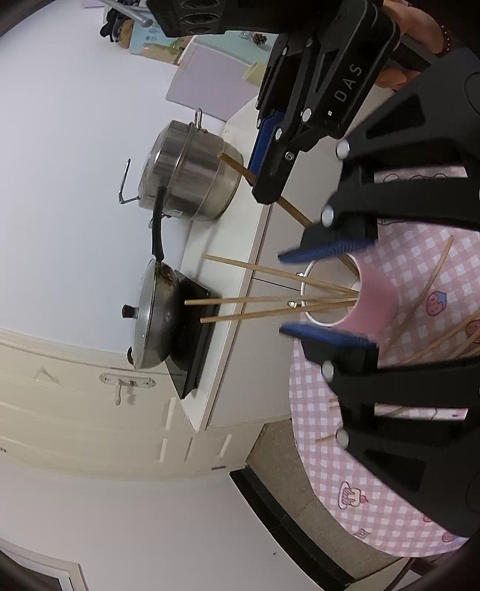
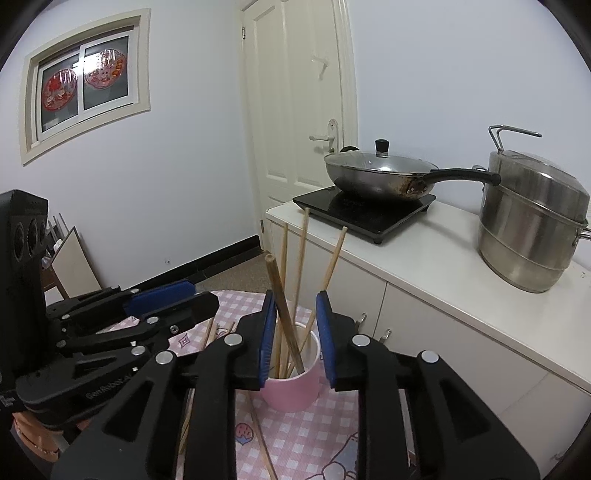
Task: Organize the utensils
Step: 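Open both tools to release the chopsticks into the pink cup, then move both tools down to the chopsticks lying on the table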
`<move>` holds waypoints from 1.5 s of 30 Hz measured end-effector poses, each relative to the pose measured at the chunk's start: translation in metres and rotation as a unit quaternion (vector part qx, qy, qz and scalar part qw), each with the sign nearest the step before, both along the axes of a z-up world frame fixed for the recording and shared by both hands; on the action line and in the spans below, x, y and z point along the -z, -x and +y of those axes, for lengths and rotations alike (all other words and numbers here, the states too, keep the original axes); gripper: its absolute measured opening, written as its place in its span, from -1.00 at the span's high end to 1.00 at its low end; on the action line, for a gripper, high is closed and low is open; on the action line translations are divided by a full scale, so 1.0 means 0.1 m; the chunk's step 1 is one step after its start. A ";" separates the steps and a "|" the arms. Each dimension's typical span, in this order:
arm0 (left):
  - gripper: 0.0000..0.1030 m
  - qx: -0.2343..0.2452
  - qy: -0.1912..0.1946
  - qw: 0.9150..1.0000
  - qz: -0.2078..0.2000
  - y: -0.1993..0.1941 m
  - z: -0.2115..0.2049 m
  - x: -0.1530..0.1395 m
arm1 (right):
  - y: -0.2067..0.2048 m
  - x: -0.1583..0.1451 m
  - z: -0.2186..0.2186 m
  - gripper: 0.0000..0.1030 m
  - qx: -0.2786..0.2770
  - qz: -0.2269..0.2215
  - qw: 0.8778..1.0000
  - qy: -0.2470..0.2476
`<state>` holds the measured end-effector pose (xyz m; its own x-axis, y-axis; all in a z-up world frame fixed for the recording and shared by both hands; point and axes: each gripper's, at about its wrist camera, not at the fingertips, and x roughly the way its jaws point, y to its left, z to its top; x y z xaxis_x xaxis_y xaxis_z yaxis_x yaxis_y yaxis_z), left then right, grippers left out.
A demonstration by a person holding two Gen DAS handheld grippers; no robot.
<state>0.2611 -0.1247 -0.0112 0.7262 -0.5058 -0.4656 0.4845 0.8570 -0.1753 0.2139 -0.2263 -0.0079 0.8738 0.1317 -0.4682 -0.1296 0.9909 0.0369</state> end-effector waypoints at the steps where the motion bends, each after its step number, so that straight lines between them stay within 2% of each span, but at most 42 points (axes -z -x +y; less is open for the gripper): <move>1: 0.07 -0.003 0.003 1.000 -0.001 0.02 0.03 -0.01 | 0.02 0.00 0.01 0.57 -0.001 -0.001 1.000 0.000; 6: 0.07 -0.021 -0.009 1.000 -0.003 0.15 0.16 -0.03 | 0.14 0.00 0.09 0.53 -0.011 -0.005 1.000 -0.001; 10: 0.00 -0.038 -0.014 0.999 0.007 0.22 0.30 -0.02 | 0.24 0.02 0.20 0.47 -0.022 -0.006 1.000 0.002; 20: -0.09 -0.068 -0.029 0.997 0.020 0.37 0.63 0.10 | 0.30 0.15 0.37 0.46 -0.036 0.000 0.999 0.008; 33: -0.09 -0.086 -0.047 0.993 0.071 0.26 0.92 0.50 | 0.18 0.55 0.52 0.46 -0.050 0.037 0.998 0.007; 40: -0.09 -0.095 -0.058 0.987 0.120 0.14 1.05 0.83 | 0.05 0.89 0.75 0.46 -0.068 0.069 0.995 0.018; 45: -0.09 -0.105 -0.064 0.983 0.139 0.08 1.15 0.99 | -0.06 1.09 0.95 0.46 -0.082 0.087 0.992 0.028</move>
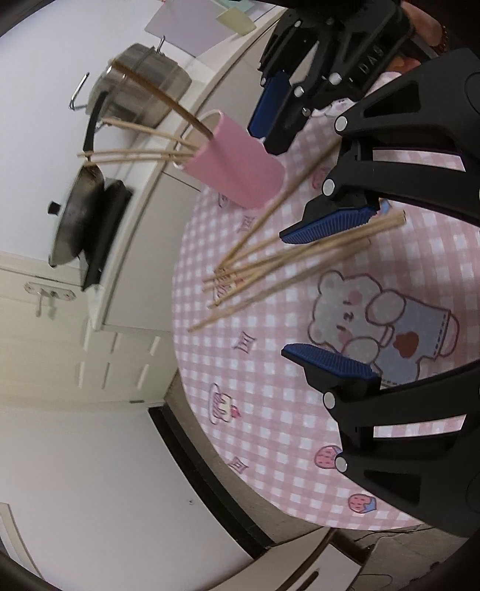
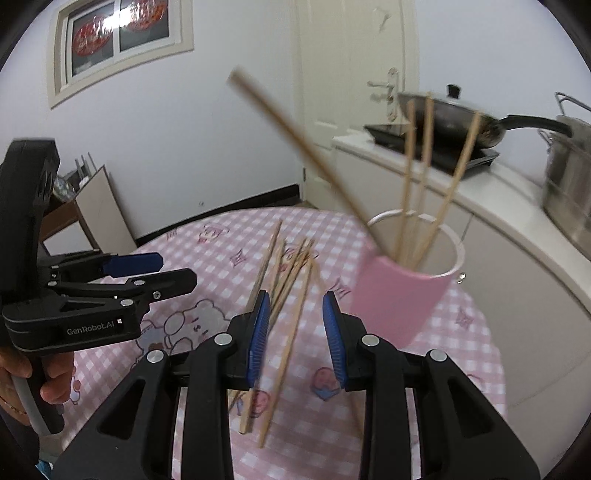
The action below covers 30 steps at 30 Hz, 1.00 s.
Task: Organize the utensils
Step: 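Move both tools down to the chopsticks lying on the table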
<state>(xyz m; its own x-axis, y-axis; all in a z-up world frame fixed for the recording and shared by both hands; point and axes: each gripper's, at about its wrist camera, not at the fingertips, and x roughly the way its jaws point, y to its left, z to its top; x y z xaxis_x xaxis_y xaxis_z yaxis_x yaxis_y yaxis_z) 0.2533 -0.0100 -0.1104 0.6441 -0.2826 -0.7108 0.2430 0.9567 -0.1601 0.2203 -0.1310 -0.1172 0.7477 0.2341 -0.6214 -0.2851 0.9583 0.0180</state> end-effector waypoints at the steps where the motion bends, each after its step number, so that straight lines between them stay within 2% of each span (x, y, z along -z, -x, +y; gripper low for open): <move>1: -0.09 -0.002 0.001 1.000 0.003 -0.01 0.02 0.02 | -0.03 0.05 0.06 0.46 -0.004 0.005 1.000 0.003; 7: -0.09 -0.020 0.003 1.000 0.019 -0.11 0.19 0.17 | -0.21 0.27 0.37 0.46 -0.022 0.025 0.999 0.031; 10: -0.09 -0.028 0.006 0.999 0.026 -0.19 0.28 0.22 | -0.38 0.32 0.50 0.46 -0.016 0.024 0.998 0.060; 21: -0.09 -0.048 0.015 0.998 0.045 -0.64 0.42 0.32 | -0.98 0.48 0.69 0.48 -0.006 0.057 0.992 0.110; 23: -0.09 -0.047 0.012 0.998 0.049 -0.73 0.42 0.33 | -1.11 0.52 0.69 0.62 -0.012 0.072 0.991 0.111; 30: -0.09 -0.041 0.005 0.997 0.061 -0.96 0.35 0.38 | -1.37 0.61 0.68 0.78 -0.022 0.113 0.988 0.107</move>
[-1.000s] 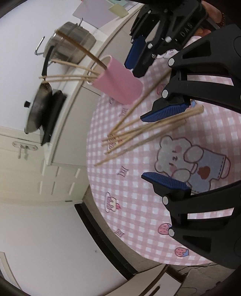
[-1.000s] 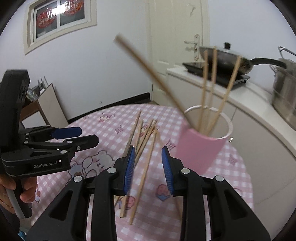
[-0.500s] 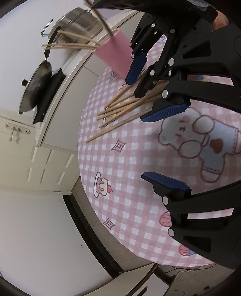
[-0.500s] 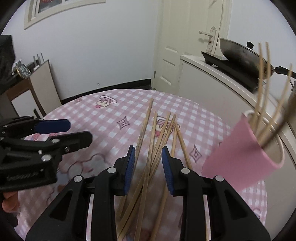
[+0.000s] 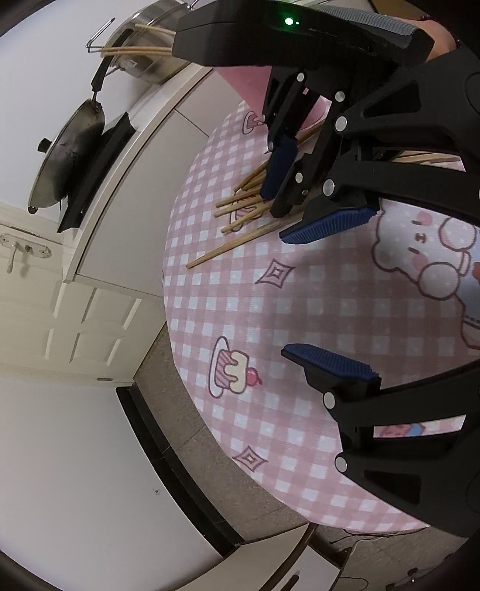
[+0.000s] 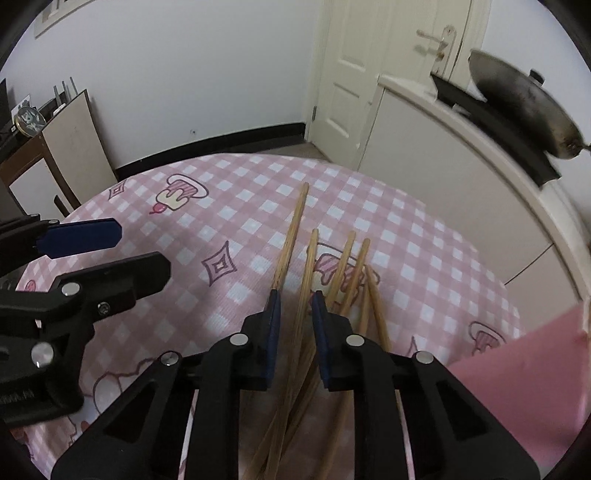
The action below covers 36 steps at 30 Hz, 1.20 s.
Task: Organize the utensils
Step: 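Move both tools down to the chopsticks lying on the table, then close the left tool on one chopstick while the right tool grasps another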
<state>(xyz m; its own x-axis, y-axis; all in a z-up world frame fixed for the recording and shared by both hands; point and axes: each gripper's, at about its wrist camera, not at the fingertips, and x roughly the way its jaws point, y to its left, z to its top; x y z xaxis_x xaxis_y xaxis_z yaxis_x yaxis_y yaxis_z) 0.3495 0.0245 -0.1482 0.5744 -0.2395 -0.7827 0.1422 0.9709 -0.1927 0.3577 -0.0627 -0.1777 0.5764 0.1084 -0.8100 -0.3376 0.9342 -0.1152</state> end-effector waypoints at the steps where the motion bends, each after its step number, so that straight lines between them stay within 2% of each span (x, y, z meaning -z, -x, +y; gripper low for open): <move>1: -0.09 0.001 -0.001 1.000 0.001 -0.01 -0.01 0.01 | -0.02 0.00 0.01 0.78 -0.001 0.004 1.000 0.000; 7: -0.09 0.002 -0.004 1.000 0.017 -0.15 -0.08 0.09 | -0.09 0.02 -0.04 0.92 0.003 0.016 1.000 -0.011; 15: -0.09 -0.003 0.002 0.999 0.042 -0.40 -0.21 0.18 | -0.04 -0.10 -0.18 0.92 0.039 -0.026 0.998 -0.034; 21: -0.09 -0.005 -0.005 0.999 0.052 -0.56 -0.33 0.23 | -0.08 -0.11 -0.25 0.93 0.062 -0.041 0.996 -0.045; 25: -0.08 -0.008 -0.001 0.998 0.058 -0.67 -0.42 0.26 | -0.10 -0.09 -0.26 0.92 0.057 -0.039 0.996 -0.052; 28: 0.03 -0.008 -0.014 0.998 0.056 -0.70 -0.47 0.29 | -0.09 -0.07 -0.25 0.92 0.053 -0.035 0.996 -0.056; 30: 0.16 -0.009 -0.033 0.998 0.050 -0.72 -0.52 0.29 | -0.07 -0.07 -0.24 0.92 0.053 -0.035 0.996 -0.055; 31: 0.27 -0.005 -0.035 0.998 0.048 -0.72 -0.54 0.28 | -0.08 -0.07 -0.24 0.92 0.053 -0.035 0.996 -0.056; 34: 0.39 0.006 -0.046 0.998 0.044 -0.73 -0.63 0.27 | -0.09 -0.07 -0.24 0.92 0.052 -0.035 0.996 -0.057; 36: 0.58 0.013 -0.052 0.998 0.037 -0.72 -0.69 0.26 | -0.10 -0.06 -0.24 0.92 0.051 -0.031 0.997 -0.057</move>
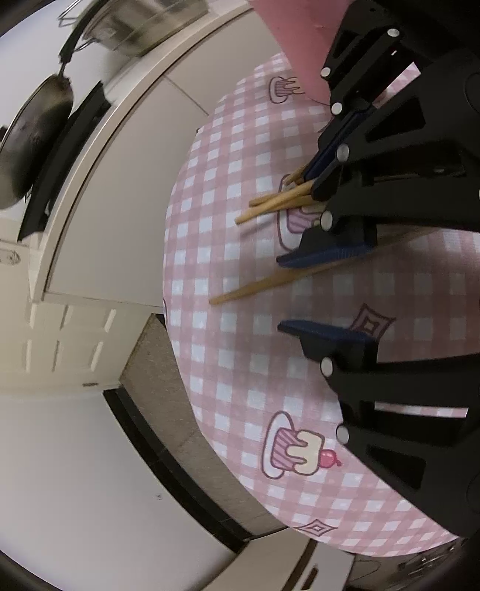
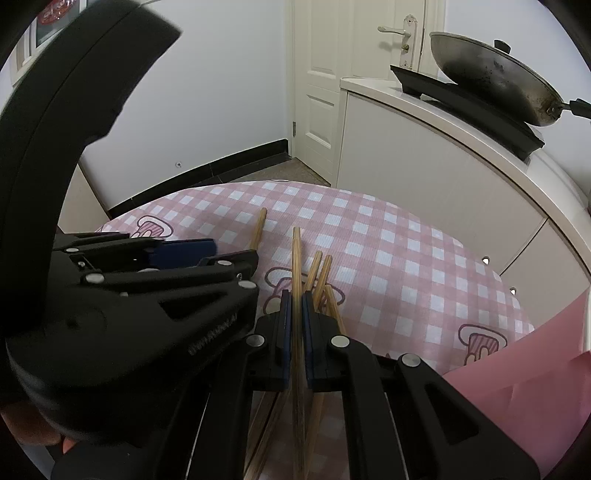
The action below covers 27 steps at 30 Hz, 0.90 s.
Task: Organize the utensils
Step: 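Close the left tool on one chopstick while the right tool grasps another, then lift the held chopsticks upright with both tools toward the pink cup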
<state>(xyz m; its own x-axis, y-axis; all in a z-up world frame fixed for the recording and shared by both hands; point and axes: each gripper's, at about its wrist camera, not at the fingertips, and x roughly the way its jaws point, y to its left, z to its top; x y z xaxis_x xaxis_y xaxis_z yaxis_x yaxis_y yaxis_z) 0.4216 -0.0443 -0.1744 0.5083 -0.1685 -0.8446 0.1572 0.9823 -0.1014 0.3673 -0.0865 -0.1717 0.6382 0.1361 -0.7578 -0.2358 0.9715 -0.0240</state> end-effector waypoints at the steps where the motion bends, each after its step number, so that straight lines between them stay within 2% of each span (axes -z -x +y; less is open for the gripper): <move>1: 0.62 0.005 -0.003 1.000 -0.001 0.01 -0.02 0.00 | 0.01 0.01 0.01 0.92 0.000 0.000 1.000 0.001; 7: 0.64 -0.004 0.005 1.000 0.029 -0.09 -0.02 0.01 | 0.00 0.01 0.00 0.92 -0.001 0.002 1.000 0.001; 11: 0.65 -0.003 -0.027 1.000 0.016 -0.09 -0.12 0.02 | 0.01 0.01 0.01 0.92 -0.001 0.003 1.000 0.002; 18: 0.88 -0.007 -0.024 1.000 -0.001 0.02 0.05 0.03 | 0.03 0.01 0.06 0.92 -0.012 0.001 1.000 0.004; 22: 0.89 -0.020 0.003 1.000 -0.001 0.11 0.31 0.02 | 0.06 -0.01 0.11 0.92 -0.020 0.000 1.000 0.001; 27: 0.89 -0.021 0.060 0.998 -0.013 0.33 0.64 -0.13 | 0.14 -0.14 0.17 0.92 -0.037 -0.007 0.999 -0.023</move>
<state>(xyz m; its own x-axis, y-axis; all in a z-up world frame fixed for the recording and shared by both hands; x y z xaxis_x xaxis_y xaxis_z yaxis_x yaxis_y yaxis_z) 0.3886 0.0196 -0.1611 0.5385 -0.2452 -0.8062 0.1195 0.9693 -0.2150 0.3537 -0.0695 -0.1577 0.6355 0.2168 -0.7411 -0.3064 0.9518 0.0156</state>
